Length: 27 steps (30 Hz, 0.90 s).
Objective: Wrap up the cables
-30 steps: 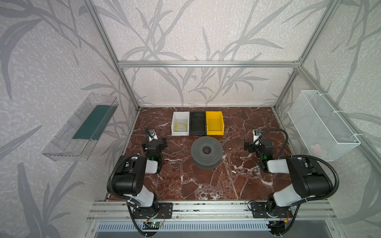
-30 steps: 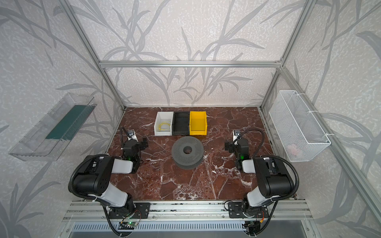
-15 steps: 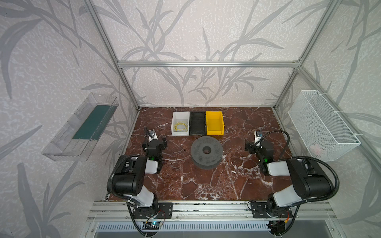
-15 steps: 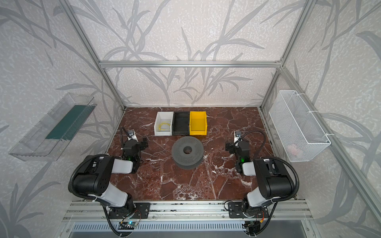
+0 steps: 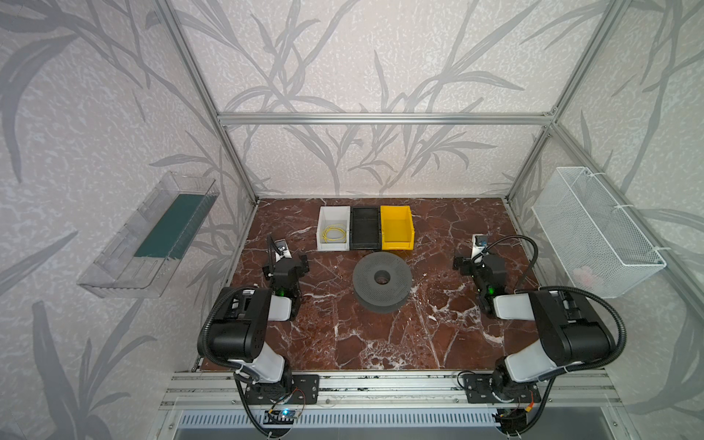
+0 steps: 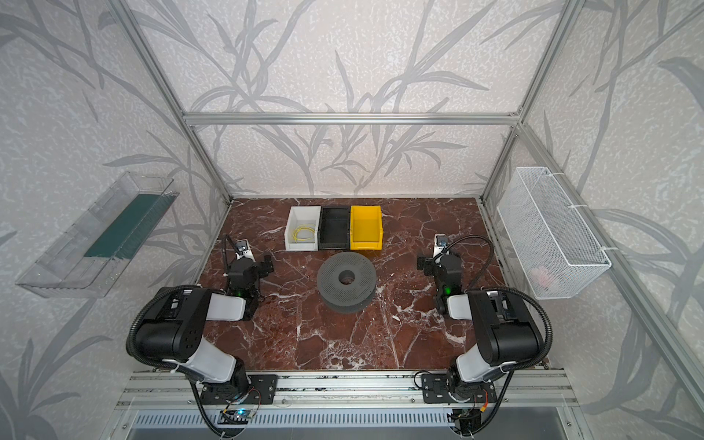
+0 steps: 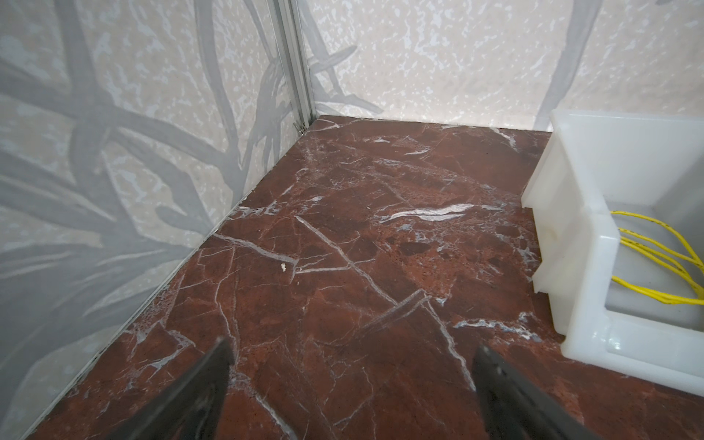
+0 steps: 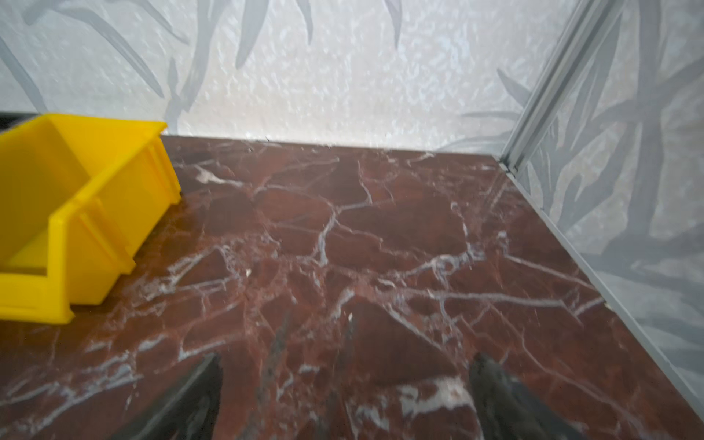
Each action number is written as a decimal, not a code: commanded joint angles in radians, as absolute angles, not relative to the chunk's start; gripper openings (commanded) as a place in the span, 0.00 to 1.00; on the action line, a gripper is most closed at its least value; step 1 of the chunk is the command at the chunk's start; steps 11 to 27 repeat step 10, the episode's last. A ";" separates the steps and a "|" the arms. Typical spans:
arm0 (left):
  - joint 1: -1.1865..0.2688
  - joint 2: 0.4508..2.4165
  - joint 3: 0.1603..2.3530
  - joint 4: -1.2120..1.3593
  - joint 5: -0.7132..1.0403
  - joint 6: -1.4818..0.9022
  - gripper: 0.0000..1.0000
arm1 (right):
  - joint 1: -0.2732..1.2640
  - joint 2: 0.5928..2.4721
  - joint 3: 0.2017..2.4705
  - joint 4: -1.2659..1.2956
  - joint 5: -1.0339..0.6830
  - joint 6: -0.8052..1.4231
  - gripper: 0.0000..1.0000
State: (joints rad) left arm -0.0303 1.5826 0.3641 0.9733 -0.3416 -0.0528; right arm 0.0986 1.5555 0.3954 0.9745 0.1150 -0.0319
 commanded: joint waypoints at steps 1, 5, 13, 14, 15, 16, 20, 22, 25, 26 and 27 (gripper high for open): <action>-0.028 1.576 0.366 0.991 -0.341 -0.049 0.99 | 0.106 1.558 0.379 0.923 0.113 -0.051 0.99; -0.029 1.577 0.366 0.991 -0.342 -0.049 0.99 | 0.107 1.541 0.392 0.870 0.110 -0.051 0.99; -0.029 1.578 0.369 0.986 -0.341 -0.049 0.99 | 0.106 1.542 0.393 0.867 0.112 -0.050 0.99; -0.029 1.578 0.369 0.986 -0.341 -0.049 0.99 | 0.106 1.542 0.393 0.867 0.112 -0.050 0.99; -0.029 1.578 0.369 0.986 -0.341 -0.049 0.99 | 0.106 1.542 0.393 0.867 0.112 -0.050 0.99; -0.029 1.578 0.369 0.986 -0.341 -0.049 0.99 | 0.106 1.542 0.393 0.867 0.112 -0.050 0.99; -0.029 1.578 0.369 0.986 -0.341 -0.049 0.99 | 0.106 1.542 0.393 0.867 0.112 -0.050 0.99; -0.029 1.578 0.369 0.986 -0.341 -0.049 0.99 | 0.106 1.542 0.393 0.867 0.112 -0.050 0.99; -0.029 1.578 0.369 0.986 -0.341 -0.049 0.99 | 0.106 1.542 0.393 0.867 0.112 -0.050 0.99; -0.029 1.578 0.369 0.986 -0.341 -0.049 0.99 | 0.106 1.542 0.393 0.867 0.112 -0.050 0.99; -0.029 1.578 0.369 0.986 -0.341 -0.049 0.99 | 0.106 1.542 0.393 0.867 0.112 -0.050 0.99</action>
